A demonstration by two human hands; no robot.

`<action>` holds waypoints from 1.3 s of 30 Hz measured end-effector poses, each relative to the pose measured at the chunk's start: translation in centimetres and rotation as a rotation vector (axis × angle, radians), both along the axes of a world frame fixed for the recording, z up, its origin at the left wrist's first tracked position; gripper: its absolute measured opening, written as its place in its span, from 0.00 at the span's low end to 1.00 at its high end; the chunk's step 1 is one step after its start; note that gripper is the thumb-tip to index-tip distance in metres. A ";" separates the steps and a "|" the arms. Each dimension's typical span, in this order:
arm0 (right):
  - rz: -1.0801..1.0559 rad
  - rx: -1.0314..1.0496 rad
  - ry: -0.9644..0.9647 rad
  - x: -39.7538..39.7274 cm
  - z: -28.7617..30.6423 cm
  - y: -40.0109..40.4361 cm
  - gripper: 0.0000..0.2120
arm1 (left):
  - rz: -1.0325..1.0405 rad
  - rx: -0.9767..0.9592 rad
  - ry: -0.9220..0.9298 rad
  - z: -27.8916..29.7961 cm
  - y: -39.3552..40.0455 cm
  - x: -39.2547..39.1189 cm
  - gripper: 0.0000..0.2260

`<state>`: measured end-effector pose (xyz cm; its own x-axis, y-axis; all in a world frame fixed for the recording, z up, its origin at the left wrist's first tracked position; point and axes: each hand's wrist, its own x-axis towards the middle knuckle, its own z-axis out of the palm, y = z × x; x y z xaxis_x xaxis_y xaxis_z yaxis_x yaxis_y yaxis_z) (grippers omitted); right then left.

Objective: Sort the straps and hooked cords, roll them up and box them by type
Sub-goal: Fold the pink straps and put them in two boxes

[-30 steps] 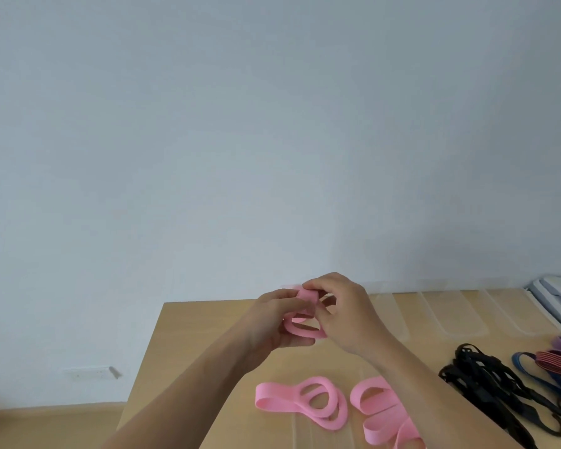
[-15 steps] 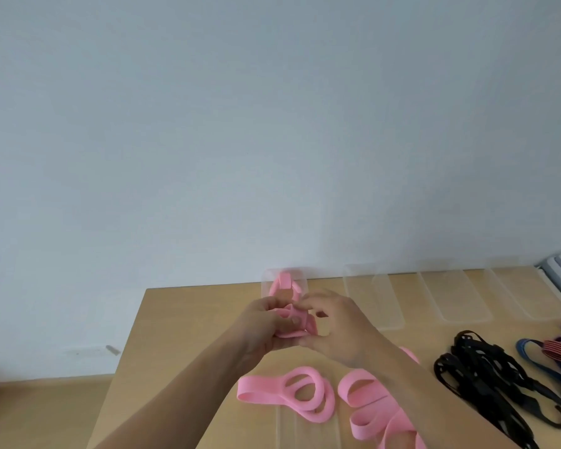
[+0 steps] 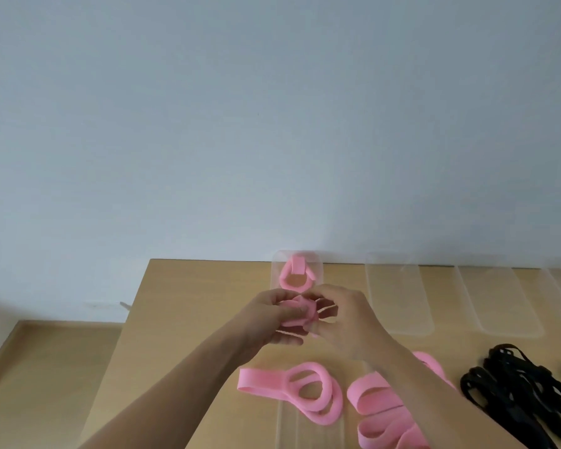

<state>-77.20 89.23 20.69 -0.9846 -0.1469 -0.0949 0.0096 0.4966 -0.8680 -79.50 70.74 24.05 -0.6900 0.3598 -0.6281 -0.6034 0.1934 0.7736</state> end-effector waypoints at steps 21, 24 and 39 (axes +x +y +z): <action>0.113 0.553 0.246 -6.4 -6.3 -2.0 0.07 | 0.246 -0.533 0.269 -8.0 -1.1 -3.1 0.05; 0.077 0.686 0.354 -6.5 -6.8 -2.3 0.09 | 0.243 -0.525 0.267 -8.2 -1.3 -3.2 0.04; 0.102 0.614 0.138 -4.8 -4.5 -1.8 0.27 | 0.082 -0.706 0.504 -7.4 -2.2 -1.6 0.12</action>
